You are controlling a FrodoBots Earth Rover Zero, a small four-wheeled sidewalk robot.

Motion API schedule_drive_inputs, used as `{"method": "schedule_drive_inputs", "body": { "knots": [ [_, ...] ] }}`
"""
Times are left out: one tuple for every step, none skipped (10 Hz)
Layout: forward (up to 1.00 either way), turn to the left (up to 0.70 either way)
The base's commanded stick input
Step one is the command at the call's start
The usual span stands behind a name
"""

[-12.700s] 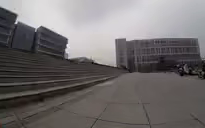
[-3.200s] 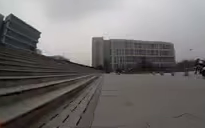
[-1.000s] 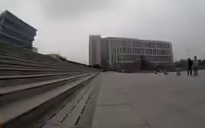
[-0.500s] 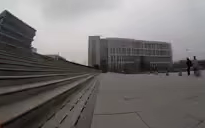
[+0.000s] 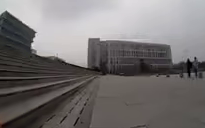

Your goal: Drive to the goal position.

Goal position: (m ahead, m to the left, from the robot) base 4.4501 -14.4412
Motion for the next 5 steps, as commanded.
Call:
{"method": "schedule_drive_inputs", "body": {
  "knots": [
    [0.70,0.00],
    [0.70,0.00],
    [0.70,0.00],
    [0.70,0.00],
    [0.70,0.00]
  ]
}}
